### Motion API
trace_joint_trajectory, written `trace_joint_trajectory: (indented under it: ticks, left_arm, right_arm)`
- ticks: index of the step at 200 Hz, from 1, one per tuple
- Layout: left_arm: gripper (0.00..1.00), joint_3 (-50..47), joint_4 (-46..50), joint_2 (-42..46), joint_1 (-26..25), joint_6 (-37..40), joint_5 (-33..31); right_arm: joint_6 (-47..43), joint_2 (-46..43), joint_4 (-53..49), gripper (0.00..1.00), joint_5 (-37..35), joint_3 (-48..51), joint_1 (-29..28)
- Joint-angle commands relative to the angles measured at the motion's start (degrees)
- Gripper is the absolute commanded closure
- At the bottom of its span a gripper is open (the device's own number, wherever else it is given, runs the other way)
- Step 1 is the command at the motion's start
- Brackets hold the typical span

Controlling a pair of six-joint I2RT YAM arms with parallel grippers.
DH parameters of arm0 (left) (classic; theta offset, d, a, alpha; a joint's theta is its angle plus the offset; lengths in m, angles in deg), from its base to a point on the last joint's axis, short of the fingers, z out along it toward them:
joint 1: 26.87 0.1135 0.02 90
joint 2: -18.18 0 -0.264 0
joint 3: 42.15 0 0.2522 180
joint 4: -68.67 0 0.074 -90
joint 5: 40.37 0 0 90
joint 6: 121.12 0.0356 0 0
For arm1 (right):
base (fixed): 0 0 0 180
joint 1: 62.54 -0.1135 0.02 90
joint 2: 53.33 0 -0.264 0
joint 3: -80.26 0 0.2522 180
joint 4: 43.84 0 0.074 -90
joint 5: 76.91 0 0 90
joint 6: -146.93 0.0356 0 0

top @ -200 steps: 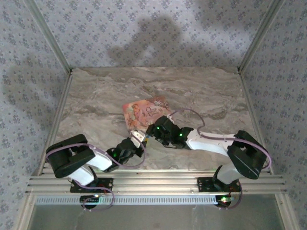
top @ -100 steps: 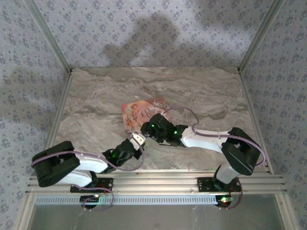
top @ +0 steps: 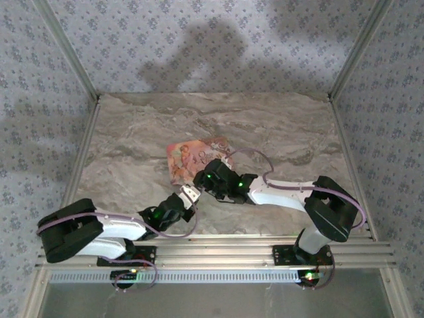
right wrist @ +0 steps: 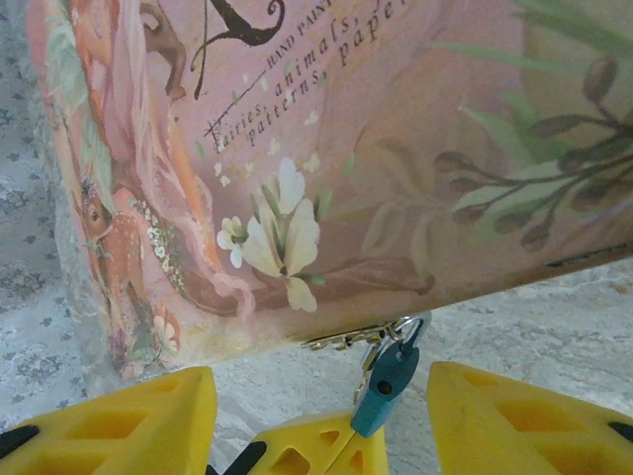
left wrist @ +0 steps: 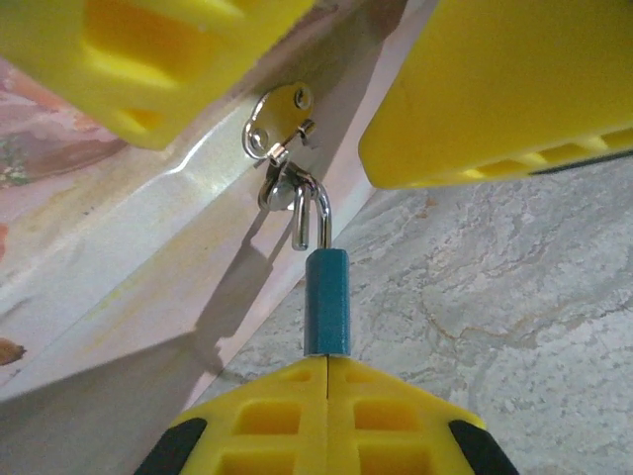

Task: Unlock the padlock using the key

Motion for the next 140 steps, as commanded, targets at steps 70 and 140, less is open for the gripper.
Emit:
trace_joint_trajectory:
  ticks: [70, 140]
  left_arm:
    - [1.0, 2.77, 2.09, 6.97, -0.64, 1.97, 1.93]
    - [1.0, 3.67, 3.32, 7.46, -0.64, 2.1, 3.22]
  right_arm:
    - [-0.35, -11.18, -7.14, 0.38, -6.68, 3.81, -1.64]
    - [2.8, -11.54, -4.35, 0.58, -6.21, 8.16, -4.44]
